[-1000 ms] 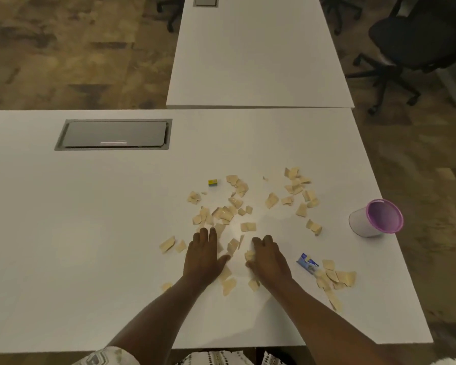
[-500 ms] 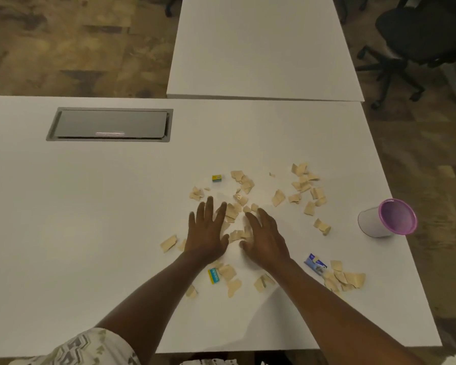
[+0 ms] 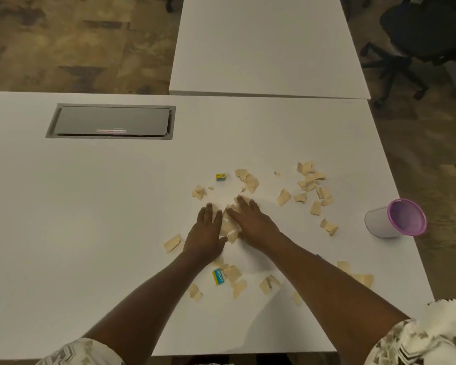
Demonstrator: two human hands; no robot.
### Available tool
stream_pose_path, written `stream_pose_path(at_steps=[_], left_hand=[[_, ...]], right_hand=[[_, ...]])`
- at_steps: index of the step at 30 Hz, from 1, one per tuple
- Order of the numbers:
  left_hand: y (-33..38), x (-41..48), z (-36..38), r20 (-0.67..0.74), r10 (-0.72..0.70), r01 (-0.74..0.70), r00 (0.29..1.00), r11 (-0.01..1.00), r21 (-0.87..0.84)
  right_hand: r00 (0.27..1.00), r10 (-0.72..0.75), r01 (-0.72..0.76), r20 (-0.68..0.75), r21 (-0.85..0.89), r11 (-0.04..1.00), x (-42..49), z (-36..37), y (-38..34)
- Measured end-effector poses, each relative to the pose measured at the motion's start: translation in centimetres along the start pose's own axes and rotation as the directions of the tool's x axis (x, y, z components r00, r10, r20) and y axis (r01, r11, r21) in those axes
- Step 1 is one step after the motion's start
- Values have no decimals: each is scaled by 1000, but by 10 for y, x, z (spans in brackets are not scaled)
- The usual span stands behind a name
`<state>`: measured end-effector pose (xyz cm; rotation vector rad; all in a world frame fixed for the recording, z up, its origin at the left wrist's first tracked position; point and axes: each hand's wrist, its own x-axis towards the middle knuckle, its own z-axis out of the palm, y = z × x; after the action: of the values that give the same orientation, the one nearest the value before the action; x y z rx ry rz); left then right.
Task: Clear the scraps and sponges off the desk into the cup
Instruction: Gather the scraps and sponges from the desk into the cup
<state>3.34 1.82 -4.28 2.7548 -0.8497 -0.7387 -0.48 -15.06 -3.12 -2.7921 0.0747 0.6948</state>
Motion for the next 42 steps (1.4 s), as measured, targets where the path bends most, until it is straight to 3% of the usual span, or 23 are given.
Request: stream_pose_path(at_steps=[11,17,20,23,28,32,36,39,42], left_hand=[[7,1,13,-209,92,-85,974,996,40],[13,2,9,-172,73,-68,982,997,33],[15,2,7,-172,66,-67,983,998,1],[18,2,6,-190,55,-64,980,997,-44],[20,1,-1,-236,2,-35,972,990,-135],[24,2,-9,-276,-92,18,957,965,-261],[35,4,-16,-287,-208,65,935,896,-438],[50,5,-22,-246,-294,107,924,813,-573],[69,6,-26,-250,-287,85,925,796,-599]], right_hand=[[968,5,-3,-249,8,1000,-15,15,-7],[929,20,-5,-371,40,999,-17,22,-1],[912,82,-40,-402,113,993,-18,24,5],[884,217,-80,-414,323,943,-23,20,6],[833,448,-118,-326,686,718,-40,3,8],[796,597,-156,-101,919,363,-49,-4,12],[778,620,-112,97,994,-15,-60,-15,16],[774,616,-89,145,989,-122,-69,-19,24],[769,624,-69,137,989,-133,-80,-24,36]])
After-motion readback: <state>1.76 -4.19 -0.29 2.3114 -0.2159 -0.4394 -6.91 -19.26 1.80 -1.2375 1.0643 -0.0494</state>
